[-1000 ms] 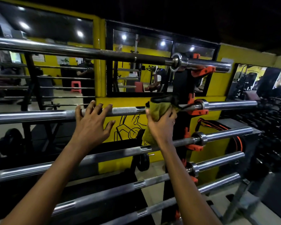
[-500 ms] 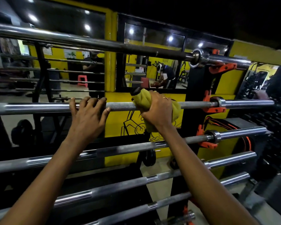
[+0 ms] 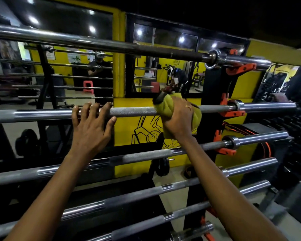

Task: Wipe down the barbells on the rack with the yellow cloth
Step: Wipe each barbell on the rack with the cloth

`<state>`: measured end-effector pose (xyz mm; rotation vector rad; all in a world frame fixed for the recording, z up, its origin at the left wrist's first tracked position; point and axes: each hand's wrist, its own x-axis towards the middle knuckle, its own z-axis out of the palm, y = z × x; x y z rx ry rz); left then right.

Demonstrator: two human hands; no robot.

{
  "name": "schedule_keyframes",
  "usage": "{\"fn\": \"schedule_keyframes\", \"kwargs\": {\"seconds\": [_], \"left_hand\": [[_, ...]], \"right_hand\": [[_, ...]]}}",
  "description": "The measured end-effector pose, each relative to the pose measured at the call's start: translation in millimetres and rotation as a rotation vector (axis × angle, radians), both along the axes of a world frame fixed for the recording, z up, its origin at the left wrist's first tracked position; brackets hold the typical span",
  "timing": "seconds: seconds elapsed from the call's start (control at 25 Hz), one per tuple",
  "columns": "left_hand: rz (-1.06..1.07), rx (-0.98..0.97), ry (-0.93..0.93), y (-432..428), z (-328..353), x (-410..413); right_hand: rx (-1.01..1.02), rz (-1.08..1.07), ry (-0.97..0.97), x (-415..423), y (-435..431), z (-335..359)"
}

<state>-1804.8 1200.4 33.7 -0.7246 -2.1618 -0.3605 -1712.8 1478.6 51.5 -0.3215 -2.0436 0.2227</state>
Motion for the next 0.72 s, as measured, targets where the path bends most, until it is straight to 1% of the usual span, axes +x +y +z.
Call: {"fn": "schedule_keyframes", "kwargs": {"seconds": [0.04,0.12,0.2,0.24,0.28,0.32,0.4,0.44,0.52,0.6,0.64,0.72], "left_hand": [[0.000,-0.005,0.006,0,0,0],[-0.010,-0.001,-0.004,-3,-1,1],[-0.021,0.015,-0.020,-3,0,1],[-0.025,0.016,-0.028,-2,1,1],[-0.027,0.014,-0.037,-2,1,1],[-0.029,0.018,-0.044,-1,2,2],[-0.035,0.045,-0.052,0,2,3],[-0.040,0.056,-0.054,0,2,4],[-0.043,0.066,-0.057,1,3,4],[-0.050,0.069,-0.065,1,3,4],[-0.051,0.069,-0.066,2,3,4],[-0.047,0.073,-0.059,3,3,4]], "right_hand": [[0.045,0.027,0.041,0,5,-13],[0.043,-0.012,0.133,-1,20,-34],[-0.037,-0.110,0.261,-5,22,-42],[-0.117,-0.151,0.329,-9,16,-41],[-0.249,-0.167,0.398,-12,5,-41],[-0.437,-0.135,0.472,-14,-10,-37],[-0.879,0.054,0.662,-19,-34,-22],[-1.036,0.138,0.759,-20,-42,-12],[-1.222,0.262,0.925,-26,-41,-2],[-1.424,0.427,1.011,-27,-39,4],[-1.506,0.491,1.011,-28,-38,3],[-1.608,0.527,0.924,-28,-37,-2]]}}
